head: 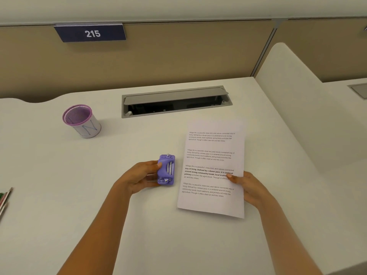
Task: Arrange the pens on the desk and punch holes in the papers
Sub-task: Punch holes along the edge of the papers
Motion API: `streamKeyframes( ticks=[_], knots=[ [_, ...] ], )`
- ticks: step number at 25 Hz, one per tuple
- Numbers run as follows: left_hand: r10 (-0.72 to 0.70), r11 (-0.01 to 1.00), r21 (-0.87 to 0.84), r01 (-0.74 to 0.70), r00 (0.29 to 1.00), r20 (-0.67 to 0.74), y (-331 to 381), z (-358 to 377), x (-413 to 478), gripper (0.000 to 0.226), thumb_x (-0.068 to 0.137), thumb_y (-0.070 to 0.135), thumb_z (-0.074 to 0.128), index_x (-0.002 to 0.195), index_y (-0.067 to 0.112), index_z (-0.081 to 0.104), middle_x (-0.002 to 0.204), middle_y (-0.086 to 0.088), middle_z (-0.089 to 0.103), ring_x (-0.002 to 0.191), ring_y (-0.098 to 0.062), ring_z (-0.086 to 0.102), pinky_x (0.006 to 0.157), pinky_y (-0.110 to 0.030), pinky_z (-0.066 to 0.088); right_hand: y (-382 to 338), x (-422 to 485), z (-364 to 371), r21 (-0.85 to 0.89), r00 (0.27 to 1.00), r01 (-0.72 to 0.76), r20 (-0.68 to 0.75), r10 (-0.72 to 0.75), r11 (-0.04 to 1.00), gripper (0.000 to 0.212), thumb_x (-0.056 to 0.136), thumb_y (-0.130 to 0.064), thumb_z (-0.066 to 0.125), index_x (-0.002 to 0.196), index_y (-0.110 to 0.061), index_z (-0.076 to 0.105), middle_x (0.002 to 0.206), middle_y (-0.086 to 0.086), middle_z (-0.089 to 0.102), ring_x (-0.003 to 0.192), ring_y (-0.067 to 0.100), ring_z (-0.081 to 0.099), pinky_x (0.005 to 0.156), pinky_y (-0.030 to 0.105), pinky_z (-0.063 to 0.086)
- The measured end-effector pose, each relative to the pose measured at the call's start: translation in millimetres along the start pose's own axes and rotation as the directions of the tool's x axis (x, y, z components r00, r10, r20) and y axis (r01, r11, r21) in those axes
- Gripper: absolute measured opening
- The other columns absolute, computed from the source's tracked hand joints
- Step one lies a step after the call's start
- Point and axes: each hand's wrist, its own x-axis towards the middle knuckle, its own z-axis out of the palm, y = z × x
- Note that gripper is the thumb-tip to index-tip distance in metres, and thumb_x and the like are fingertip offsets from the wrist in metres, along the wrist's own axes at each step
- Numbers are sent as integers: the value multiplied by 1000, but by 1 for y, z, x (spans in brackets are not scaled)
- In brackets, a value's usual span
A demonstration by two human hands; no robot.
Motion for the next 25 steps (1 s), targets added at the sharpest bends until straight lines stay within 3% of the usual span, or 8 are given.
streamKeyframes(
  ticks=[12, 19, 25],
  knots=[
    [-3, 999, -49, 1, 999, -39, -4, 5, 7, 18, 96, 12, 51, 99, 4, 67, 87, -10, 75, 83, -24, 70, 72, -33, 60, -6, -6, 8, -29, 997, -1, 73, 3, 1000, 32, 90, -5, 61, 121, -3, 64, 119, 14, 69, 108, 33, 67, 85, 44, 58],
    [-1, 1000, -30, 1, 1000, -20, -4, 8, 7, 19, 96, 11, 50, 105, 5, 65, 96, -11, 72, 89, -24, 68, 80, -34, 57, -16, -7, 19, -106, 994, 80, 78, -72, 991, 30, 91, -5, 61, 121, -3, 64, 118, 15, 70, 108, 33, 67, 91, 47, 54],
    [0, 1000, -30, 1, 1000, 18, -1, 7, 6, 18, 94, 15, 54, 101, 4, 67, 93, -9, 74, 86, -23, 69, 74, -31, 60, -21, -5, 23, -182, 994, 105, 45, -98, 978, 28, 91, -4, 61, 119, -3, 65, 117, 15, 70, 106, 33, 67, 93, 48, 53]
  ],
)
